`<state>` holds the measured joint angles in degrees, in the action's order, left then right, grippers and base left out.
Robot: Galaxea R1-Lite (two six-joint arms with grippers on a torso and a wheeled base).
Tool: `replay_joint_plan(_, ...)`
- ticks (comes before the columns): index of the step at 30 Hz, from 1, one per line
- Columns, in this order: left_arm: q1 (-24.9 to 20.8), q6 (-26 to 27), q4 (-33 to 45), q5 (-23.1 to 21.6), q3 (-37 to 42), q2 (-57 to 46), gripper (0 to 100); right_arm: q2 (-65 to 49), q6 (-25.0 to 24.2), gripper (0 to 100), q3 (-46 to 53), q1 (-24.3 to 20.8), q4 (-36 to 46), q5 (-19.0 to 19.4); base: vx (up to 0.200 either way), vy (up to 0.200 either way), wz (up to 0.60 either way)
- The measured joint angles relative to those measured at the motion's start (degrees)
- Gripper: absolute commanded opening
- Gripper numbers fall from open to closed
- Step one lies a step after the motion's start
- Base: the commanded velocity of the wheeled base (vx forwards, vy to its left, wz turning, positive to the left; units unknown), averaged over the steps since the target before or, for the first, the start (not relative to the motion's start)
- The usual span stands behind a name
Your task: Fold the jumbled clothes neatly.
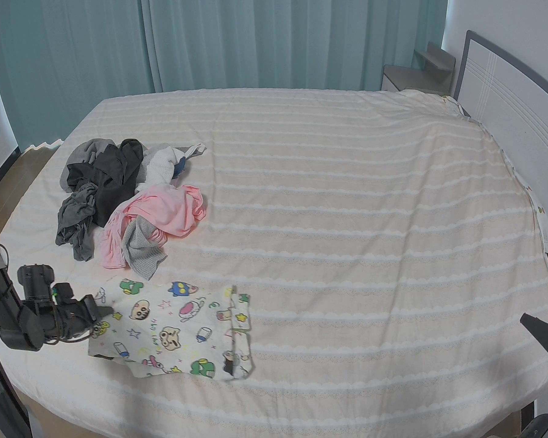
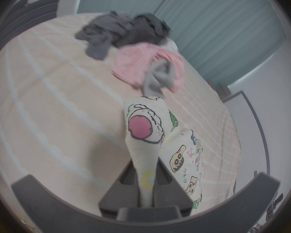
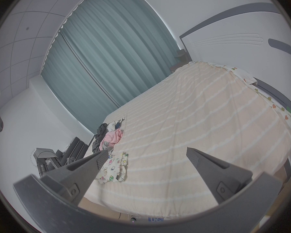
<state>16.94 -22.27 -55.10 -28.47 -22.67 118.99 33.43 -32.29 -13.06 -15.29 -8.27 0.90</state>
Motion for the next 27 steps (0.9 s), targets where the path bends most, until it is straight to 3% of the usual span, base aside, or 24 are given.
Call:
replay_joint_plan(11,23.58,2.99,0.01,-11.36,-5.55,1.24,0,5.05,1.89,100,-3.04,0.13,0.24,1.08,0.000,0.000,0.00)
replay_joint_plan(16,29.35,3.30,-0.02,-12.58,-9.62,4.82,0,6.38,2.40,100,-3.39,0.27,0.28,1.19,0.000,0.000,0.00)
replay_joint_plan(22,33.22,3.19,-0.05,-12.81,-12.02,7.98,0,6.73,2.49,100,-3.19,0.35,0.41,1.19,0.000,0.000,0.00)
replay_joint_plan(23,33.63,3.17,-0.02,-12.84,-12.17,8.29,100,6.67,2.51,100,-2.99,0.38,0.46,1.19,0.000,0.000,0.00)
replay_joint_plan(27,34.54,3.45,-0.10,-12.73,-12.36,9.01,100,5.99,2.57,100,-1.99,0.38,0.46,1.19,0.000,0.000,0.00)
